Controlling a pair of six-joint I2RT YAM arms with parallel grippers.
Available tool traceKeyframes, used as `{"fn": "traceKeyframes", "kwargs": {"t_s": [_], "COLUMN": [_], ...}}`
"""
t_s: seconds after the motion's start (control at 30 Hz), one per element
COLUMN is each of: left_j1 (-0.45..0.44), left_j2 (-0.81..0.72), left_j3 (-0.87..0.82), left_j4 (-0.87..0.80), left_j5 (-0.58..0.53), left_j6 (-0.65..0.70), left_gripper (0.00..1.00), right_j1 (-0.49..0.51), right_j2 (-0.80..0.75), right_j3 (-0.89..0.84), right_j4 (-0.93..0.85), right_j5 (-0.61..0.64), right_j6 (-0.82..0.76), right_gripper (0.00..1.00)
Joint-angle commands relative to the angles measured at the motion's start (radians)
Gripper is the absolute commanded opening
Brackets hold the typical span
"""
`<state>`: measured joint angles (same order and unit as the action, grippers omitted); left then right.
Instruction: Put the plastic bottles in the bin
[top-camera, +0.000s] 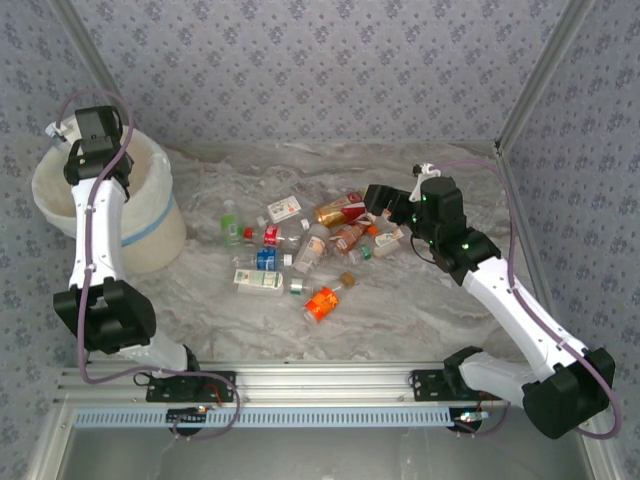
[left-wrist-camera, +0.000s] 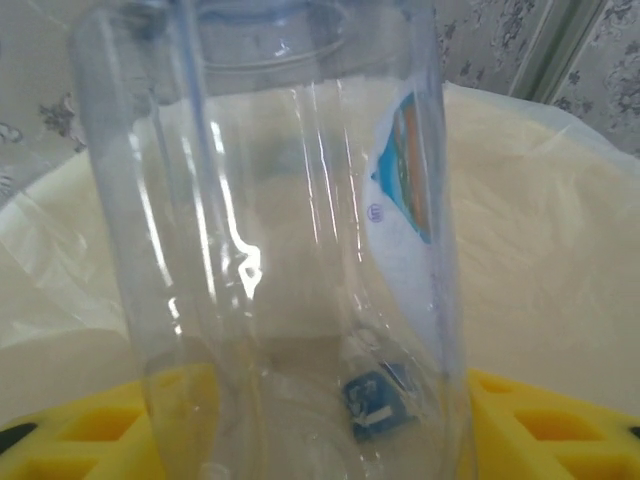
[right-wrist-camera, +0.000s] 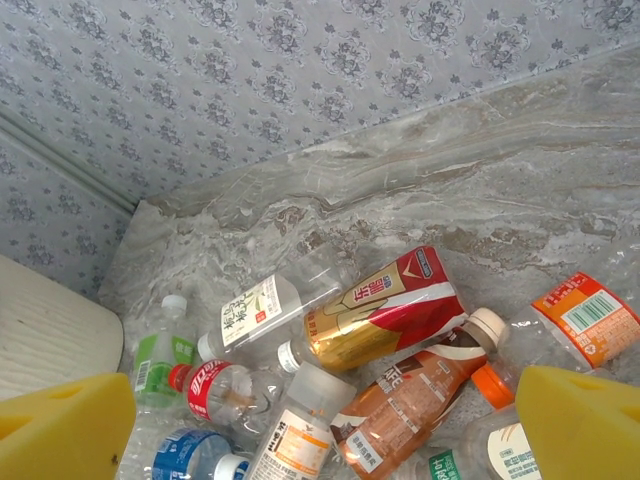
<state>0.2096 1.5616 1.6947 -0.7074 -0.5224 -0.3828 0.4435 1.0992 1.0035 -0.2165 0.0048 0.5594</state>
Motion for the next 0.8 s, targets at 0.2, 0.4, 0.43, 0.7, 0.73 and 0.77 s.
{"fn": "traceKeyframes", "kwargs": {"t_s": [0.2,0.4,0.43,0.7,0.73,0.77], "left_j1": [0.005,0.005,0.004,-0.009,-0.018,-0.03], "left_j2": [-0.029,-0.062,-0.066,-0.142,-0.152,-0.162], "left_j3": [0.009,-0.001,-0.001,-0.01,-0.011,-0.012], "left_j4": [0.0,0.009,0.011,0.075,0.081,0.085], "left_j5": [0.134,0.186,0.201,0.555,0.593,0.621], "left_j6": [-0.024,-0.034,-0.034,-0.051,-0.051,-0.047], "left_gripper": [0.79,0.87,0.88,0.99,0.99,0.99], "right_j1": [0.006,0.006,0.006,0.008,0.01,0.012], "right_j2": [-0.013,-0.003,-0.001,0.041,0.046,0.052], "right_j3": [0.039,0.044,0.044,0.058,0.061,0.063], "right_j4": [-0.05,-0.051,-0.052,-0.038,-0.034,-0.033], "right_j5": [0.004,0.006,0.006,-0.017,-0.024,-0.029], "right_j6": [-0.027,-0.029,-0.029,-0.038,-0.038,-0.038], "right_gripper": [1.0,1.0,1.0,1.0,1.0,1.0]}}
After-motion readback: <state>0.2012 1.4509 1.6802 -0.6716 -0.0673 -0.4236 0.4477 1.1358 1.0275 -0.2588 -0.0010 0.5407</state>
